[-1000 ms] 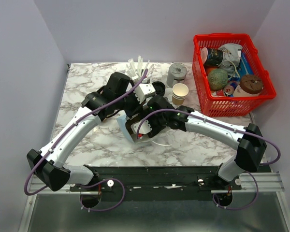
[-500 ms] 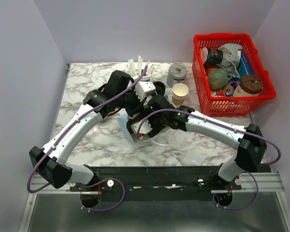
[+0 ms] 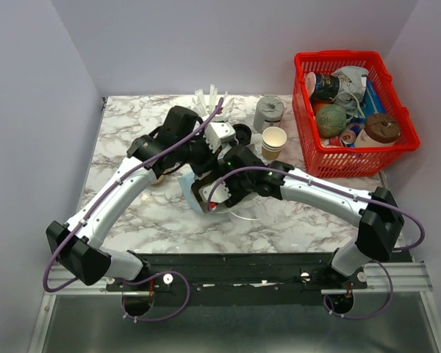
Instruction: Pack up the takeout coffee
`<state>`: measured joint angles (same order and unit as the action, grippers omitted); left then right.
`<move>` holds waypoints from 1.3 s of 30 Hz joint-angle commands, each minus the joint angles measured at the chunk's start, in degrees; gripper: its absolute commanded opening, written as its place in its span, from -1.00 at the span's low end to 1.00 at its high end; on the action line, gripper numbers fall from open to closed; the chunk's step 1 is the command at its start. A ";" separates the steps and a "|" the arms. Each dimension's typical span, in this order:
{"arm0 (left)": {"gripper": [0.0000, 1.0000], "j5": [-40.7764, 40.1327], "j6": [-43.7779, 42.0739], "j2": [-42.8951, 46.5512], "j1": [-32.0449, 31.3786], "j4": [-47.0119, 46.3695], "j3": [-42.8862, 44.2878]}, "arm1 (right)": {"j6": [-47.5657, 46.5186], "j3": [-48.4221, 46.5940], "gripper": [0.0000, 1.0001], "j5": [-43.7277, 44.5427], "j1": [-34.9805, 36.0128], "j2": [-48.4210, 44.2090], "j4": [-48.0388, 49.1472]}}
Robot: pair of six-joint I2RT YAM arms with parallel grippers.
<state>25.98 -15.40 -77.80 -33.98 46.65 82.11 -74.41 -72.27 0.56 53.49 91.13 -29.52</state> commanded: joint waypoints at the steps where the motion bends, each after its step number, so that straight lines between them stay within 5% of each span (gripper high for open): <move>1: -1.00 3.90 1.16 -0.86 -0.39 5.99 -0.10 | 0.85 -1.38 -0.99 1.29 -1.37 1.68 4.73; 13: -0.98 2.85 0.81 -0.78 0.40 5.99 0.33 | 1.99 -2.44 -0.99 -2.05 -2.96 5.28 5.52; 21: -0.24 1.97 0.98 -1.30 0.75 6.26 1.21 | 2.08 -2.70 -0.99 -2.93 -4.54 7.48 5.61; 26: -0.02 1.10 1.51 -1.48 0.75 6.26 1.65 | 1.64 -2.70 -0.97 -3.19 -4.63 7.75 5.52; 30: 0.10 0.39 1.86 -1.48 0.75 5.99 2.00 | 1.90 -2.70 -0.77 -3.54 -4.72 7.74 4.12; 34: 0.14 -0.49 2.13 -1.57 0.84 5.73 2.27 | 2.60 -3.23 -0.16 -3.72 -4.72 7.48 2.54; 39: 0.15 -0.40 2.65 -1.21 0.75 5.73 2.01 | 4.18 -3.75 0.15 -3.81 -4.72 5.81 1.57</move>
<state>23.33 -14.76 -78.83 -32.36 48.99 83.15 -73.82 -74.28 -2.94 50.02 96.97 -26.35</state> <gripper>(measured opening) 0.571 0.754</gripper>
